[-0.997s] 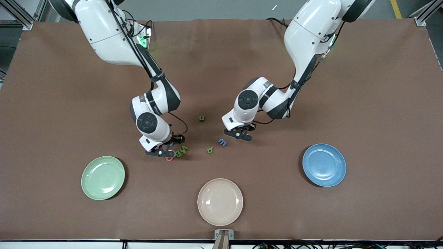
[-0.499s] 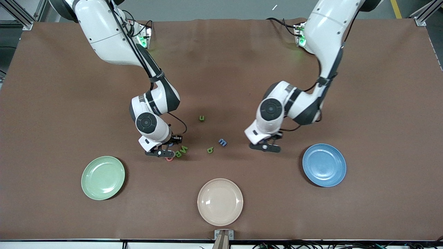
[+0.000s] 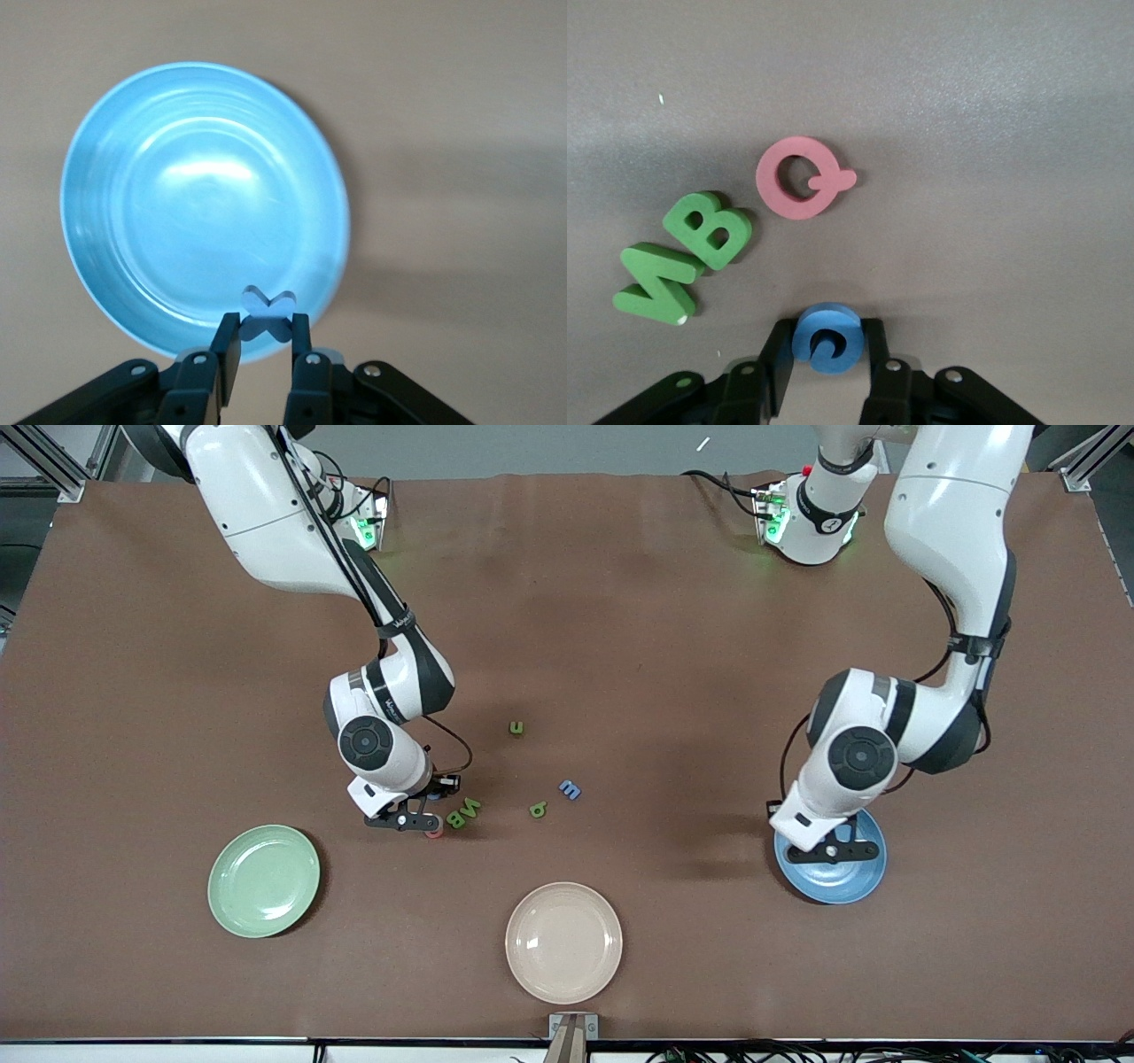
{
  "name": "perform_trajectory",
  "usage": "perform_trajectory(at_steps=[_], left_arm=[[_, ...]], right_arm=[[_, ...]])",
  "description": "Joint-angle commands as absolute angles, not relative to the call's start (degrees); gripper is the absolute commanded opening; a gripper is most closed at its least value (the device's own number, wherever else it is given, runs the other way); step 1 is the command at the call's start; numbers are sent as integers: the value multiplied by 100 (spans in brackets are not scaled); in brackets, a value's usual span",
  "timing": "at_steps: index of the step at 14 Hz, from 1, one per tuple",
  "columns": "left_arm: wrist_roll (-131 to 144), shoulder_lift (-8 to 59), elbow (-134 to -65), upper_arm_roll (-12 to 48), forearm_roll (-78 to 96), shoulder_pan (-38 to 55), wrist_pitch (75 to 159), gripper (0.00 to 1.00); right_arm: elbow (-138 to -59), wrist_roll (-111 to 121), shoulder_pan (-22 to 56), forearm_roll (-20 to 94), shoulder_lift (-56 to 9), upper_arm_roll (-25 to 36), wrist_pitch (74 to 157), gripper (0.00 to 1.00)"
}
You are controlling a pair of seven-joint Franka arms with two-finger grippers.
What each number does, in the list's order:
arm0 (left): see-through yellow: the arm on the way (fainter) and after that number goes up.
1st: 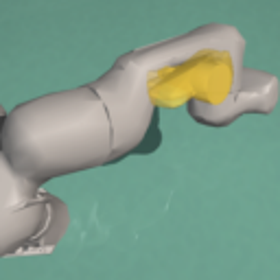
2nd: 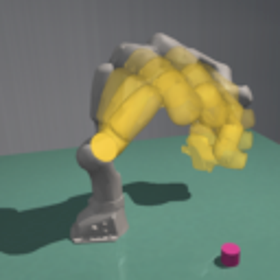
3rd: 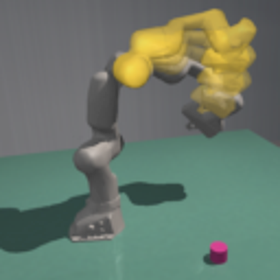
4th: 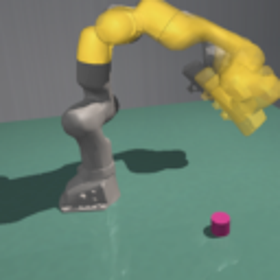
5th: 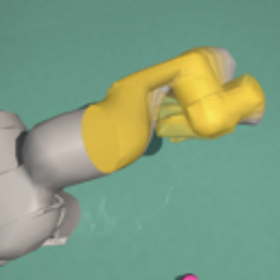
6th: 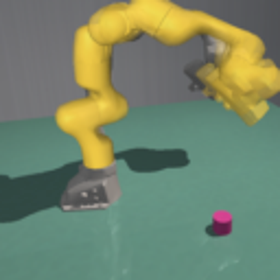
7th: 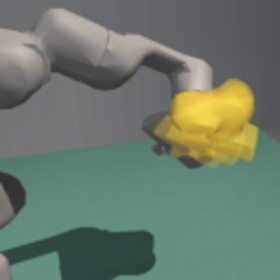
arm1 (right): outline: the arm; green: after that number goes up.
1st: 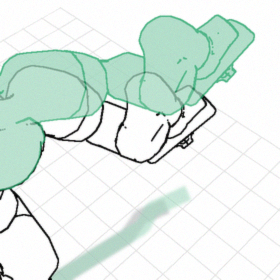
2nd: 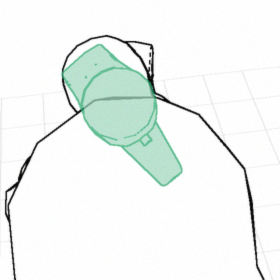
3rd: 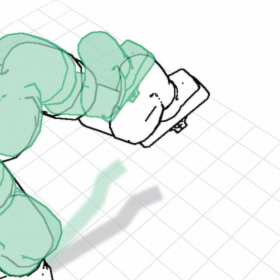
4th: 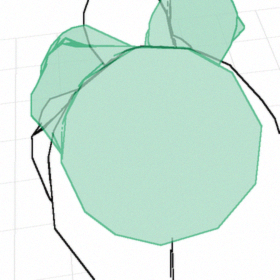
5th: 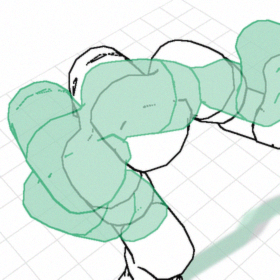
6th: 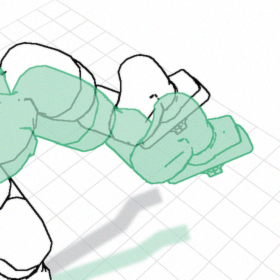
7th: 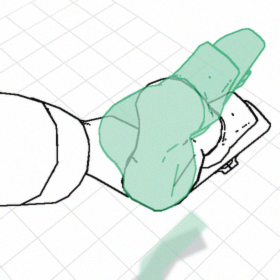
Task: Sort upper and lower case letters into plates
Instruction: 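Drop the x in the blue plate while the right gripper drops C in green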
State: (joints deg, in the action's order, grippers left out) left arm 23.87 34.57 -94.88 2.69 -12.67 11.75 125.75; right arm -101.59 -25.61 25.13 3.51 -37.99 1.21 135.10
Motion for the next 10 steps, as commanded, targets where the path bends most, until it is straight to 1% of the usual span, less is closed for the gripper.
perform_trajectory(at_steps=[1,2,3,4,5,6,8,10], left_arm=[[2444,3752,-9439,316,-1397,942,12971,25],[2435,3770,-9448,325,-1397,888,13016,36],[2443,3762,-9474,325,-1397,923,13060,67],[2435,3736,-9501,343,-1397,975,13087,68],[2522,3701,-9527,386,-1397,1071,13061,70],[2531,3657,-9519,456,-1363,1203,13026,85],[2915,3612,-9510,518,-1310,1405,13017,84],[3775,3647,-9422,676,-1257,1686,13017,83]], right_arm=[[-10301,-2479,2400,396,-3727,79,13544,16],[-10231,-2452,2356,396,-3727,88,13518,12],[-10109,-2391,2286,378,-3700,97,13465,8],[-9907,-2121,2189,308,-3683,140,13169,6],[-9540,-1631,2023,90,-3700,271,12783,6],[-9258,-1165,1804,-77,-3718,307,12553,6],[-9115,-399,1443,-393,-3726,316,12542,6],[-8922,-54,1109,-1121,-3761,325,12568,6]])
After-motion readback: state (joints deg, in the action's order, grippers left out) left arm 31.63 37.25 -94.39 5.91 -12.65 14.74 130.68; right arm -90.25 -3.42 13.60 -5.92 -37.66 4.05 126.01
